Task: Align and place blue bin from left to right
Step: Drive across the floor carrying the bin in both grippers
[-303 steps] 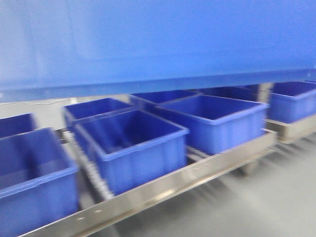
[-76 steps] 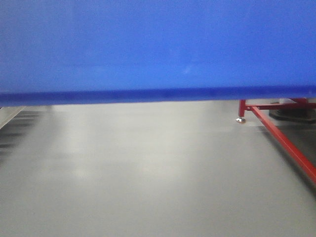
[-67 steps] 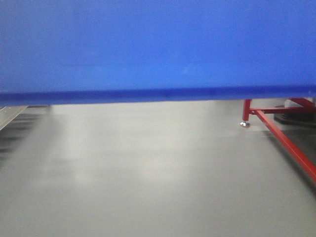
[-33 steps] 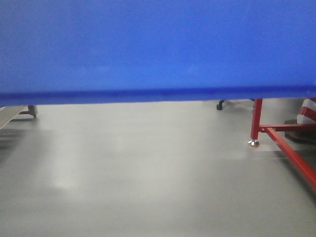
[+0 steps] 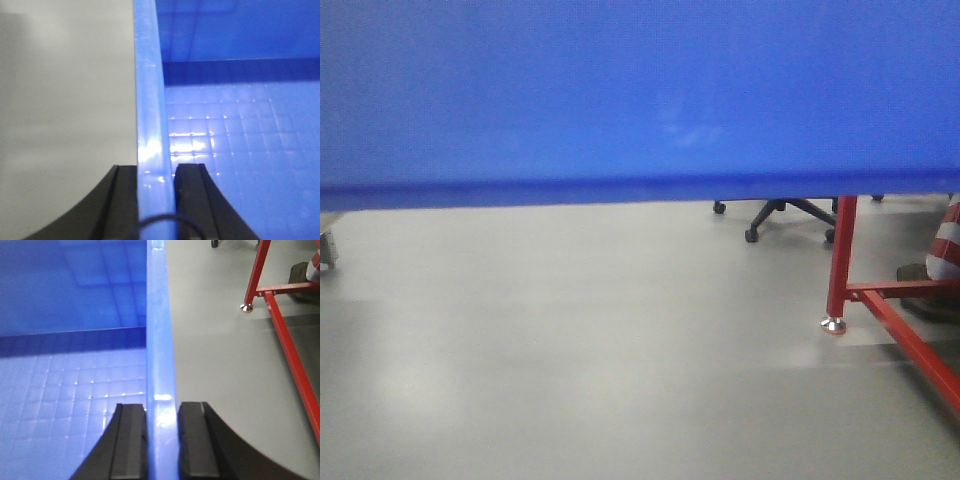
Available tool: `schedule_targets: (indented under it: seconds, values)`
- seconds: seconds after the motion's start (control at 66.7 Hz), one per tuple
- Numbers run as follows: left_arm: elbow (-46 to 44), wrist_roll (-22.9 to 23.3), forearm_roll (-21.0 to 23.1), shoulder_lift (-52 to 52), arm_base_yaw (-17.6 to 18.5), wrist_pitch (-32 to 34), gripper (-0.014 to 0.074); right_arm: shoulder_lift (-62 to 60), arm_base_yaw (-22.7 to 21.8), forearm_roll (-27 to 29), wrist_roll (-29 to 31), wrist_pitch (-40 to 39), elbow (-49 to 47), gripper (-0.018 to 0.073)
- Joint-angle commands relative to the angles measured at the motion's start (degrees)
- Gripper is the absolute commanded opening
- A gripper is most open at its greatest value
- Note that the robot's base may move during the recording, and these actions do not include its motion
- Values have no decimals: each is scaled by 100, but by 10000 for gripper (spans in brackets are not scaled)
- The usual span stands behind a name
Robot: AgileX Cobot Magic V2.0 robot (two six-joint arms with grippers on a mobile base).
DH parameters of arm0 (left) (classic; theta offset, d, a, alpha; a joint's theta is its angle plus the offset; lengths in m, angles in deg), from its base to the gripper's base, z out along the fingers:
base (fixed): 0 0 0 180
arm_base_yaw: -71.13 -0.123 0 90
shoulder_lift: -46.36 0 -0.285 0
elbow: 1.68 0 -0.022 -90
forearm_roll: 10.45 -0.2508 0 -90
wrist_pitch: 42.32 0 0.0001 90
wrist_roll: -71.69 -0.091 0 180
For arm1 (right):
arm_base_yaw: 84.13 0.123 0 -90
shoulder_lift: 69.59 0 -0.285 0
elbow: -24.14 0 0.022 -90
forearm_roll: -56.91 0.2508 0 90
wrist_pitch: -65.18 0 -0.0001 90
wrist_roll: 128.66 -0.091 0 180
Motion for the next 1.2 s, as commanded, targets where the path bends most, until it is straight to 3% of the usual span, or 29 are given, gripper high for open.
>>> schedule_targets:
  seconds: [0.0,0.66,1.185]
  values:
    - [-57,-2,36,-71,78,574,-111,-30,40,-74,-15,-753,-69,-78]
    - [-57,-2,-3,-71,78,597,-111,-30,40,-74,-15,-815,-69,-78]
    - [-57,-2,-485,-71,78,741,-111,-30,40,-74,-15,-856,-69,-78]
